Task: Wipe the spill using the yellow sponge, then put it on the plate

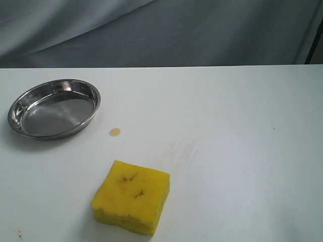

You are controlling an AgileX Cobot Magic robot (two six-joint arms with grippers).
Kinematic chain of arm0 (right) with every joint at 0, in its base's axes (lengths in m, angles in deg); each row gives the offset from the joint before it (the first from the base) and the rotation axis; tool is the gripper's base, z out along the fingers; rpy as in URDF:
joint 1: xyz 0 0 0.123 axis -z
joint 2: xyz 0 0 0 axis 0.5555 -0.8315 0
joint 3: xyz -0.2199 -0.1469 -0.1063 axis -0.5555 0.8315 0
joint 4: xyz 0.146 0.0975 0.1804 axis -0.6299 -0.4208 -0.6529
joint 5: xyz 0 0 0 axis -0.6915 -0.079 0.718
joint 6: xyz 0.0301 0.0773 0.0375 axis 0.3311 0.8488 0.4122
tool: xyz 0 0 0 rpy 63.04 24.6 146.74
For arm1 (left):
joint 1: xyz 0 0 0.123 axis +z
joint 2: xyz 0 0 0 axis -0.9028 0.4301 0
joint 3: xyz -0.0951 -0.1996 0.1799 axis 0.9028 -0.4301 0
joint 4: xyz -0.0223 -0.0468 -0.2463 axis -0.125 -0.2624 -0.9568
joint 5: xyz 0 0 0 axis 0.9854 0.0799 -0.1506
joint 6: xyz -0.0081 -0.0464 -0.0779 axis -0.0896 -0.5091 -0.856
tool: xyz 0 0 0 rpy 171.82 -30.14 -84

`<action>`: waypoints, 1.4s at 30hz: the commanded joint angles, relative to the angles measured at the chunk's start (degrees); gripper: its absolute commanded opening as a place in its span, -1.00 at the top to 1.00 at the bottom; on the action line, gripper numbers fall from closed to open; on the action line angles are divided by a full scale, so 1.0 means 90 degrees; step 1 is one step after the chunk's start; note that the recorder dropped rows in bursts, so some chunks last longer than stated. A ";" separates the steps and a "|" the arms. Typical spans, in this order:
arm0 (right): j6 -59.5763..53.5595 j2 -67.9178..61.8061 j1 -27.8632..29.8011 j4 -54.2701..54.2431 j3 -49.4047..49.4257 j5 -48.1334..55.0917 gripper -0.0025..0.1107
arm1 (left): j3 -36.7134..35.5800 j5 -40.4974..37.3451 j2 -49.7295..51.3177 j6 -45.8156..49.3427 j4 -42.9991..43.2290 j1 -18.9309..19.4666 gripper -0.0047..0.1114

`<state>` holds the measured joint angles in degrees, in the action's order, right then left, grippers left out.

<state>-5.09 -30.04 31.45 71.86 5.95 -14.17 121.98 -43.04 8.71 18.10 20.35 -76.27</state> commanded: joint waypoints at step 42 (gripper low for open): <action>-0.0060 0.0041 0.0052 0.0007 0.0015 -0.0101 0.96 | 0.2255 0.0915 0.7026 -0.4362 0.1864 -0.4915 0.14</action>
<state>-5.09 -30.04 31.45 71.86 5.95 -14.17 141.99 -35.82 70.25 -18.98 36.21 -120.49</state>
